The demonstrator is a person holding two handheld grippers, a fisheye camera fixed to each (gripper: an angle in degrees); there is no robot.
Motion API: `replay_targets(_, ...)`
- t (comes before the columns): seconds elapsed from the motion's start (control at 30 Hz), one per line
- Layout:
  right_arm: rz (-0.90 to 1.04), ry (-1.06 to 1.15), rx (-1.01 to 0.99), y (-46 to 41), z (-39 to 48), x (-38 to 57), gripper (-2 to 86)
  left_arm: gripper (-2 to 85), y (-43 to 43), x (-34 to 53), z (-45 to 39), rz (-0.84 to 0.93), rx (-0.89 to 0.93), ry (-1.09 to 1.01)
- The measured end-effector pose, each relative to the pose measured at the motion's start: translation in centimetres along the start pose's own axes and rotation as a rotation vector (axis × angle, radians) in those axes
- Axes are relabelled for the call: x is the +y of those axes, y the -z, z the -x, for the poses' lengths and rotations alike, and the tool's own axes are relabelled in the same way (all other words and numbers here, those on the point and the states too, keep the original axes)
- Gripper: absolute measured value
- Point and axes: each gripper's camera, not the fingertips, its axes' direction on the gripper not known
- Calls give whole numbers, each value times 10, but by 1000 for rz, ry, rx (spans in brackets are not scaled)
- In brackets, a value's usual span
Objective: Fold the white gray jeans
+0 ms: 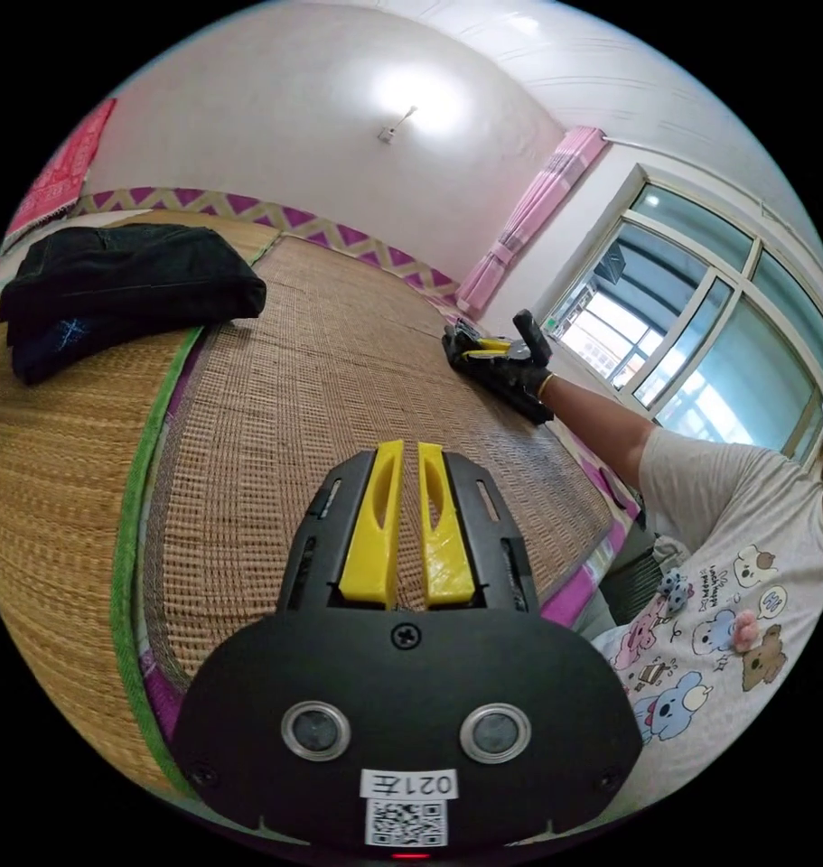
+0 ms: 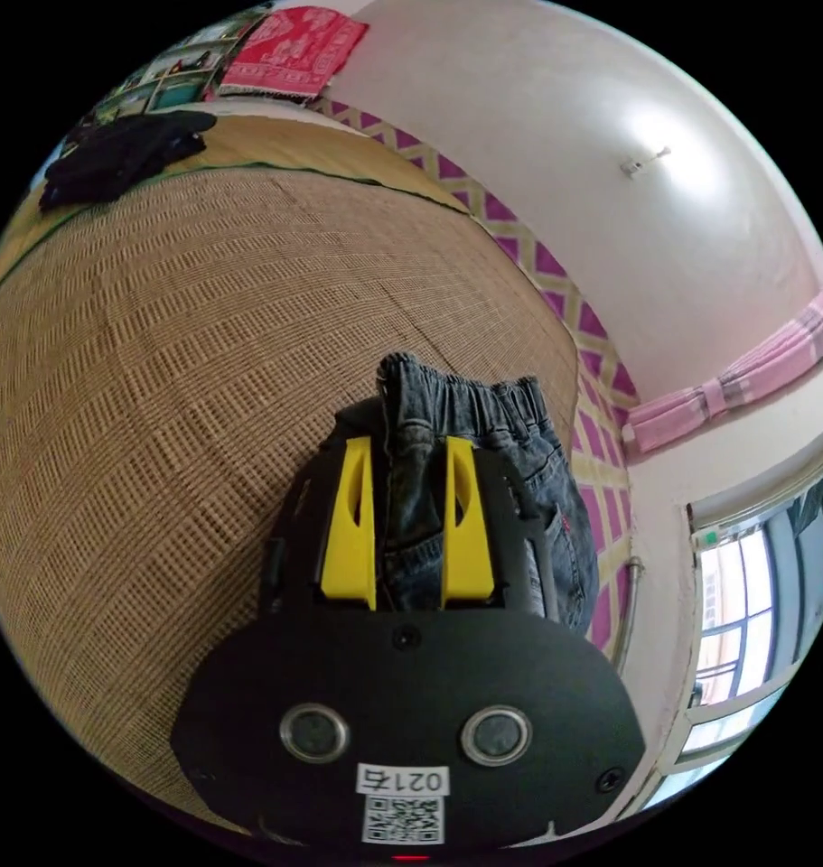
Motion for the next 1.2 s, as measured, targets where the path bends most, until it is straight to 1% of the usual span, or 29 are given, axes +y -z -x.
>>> replay_targets(0.07,-30,-93,-65,16,-19,2,63,-5,0,6,-2,1,6,12)
replay_targets(0.13,-108,-273,-181,45,-59,13,56,-8,2,12,-5,1,-3,16)
replay_targets(0.2,-159,-382,-247,71,-88,27,52,-9,4,18,-8,-6,3,20)
replay_targets(0.23,-184,-396,-258,92,-97,35,50,-9,5,19,-9,-8,7,20)
replay_targets(0.37,-243,-300,-289,162,-83,47,49,-10,6,30,-17,-24,41,24)
replay_targets(0.47,-243,-145,-372,212,-26,40,51,-10,2,40,-25,-30,85,32)
replay_targets(0.53,-213,9,-420,235,47,30,53,-10,1,47,-32,-36,113,36)
replay_targets(0.57,-203,43,-433,238,68,28,53,-10,2,52,-37,-39,123,35)
replay_targets(0.63,-127,164,-506,232,154,25,53,-10,2,61,-45,-42,123,34)
replay_targets(0.67,-87,190,-517,225,176,25,54,-10,2,67,-48,-40,124,39)
replay_targets(0.7,-10,230,-518,208,213,28,55,-10,2,74,-51,-30,131,45)
replay_targets(0.73,-61,203,-436,205,229,38,55,-10,3,77,-53,-25,134,48)
replay_targets(0.77,-87,186,-414,208,229,42,55,-10,5,84,-55,-21,138,54)
replay_targets(0.8,-89,141,-438,211,219,46,56,-10,9,90,-58,-24,135,57)
replay_targets(0.83,-91,76,-511,213,201,51,57,-10,11,94,-58,-25,131,59)
replay_targets(0.93,-99,0,-676,221,157,68,73,-9,20,107,-62,-39,128,71)
replay_targets(0.97,-113,-8,-688,225,150,72,78,-9,22,112,-64,-49,122,74)
replay_targets(1.03,-165,-6,-637,241,138,85,115,-9,24,119,-68,-62,118,76)
replay_targets(1.2,-189,57,-530,248,148,88,126,-9,19,139,-74,-88,124,110)
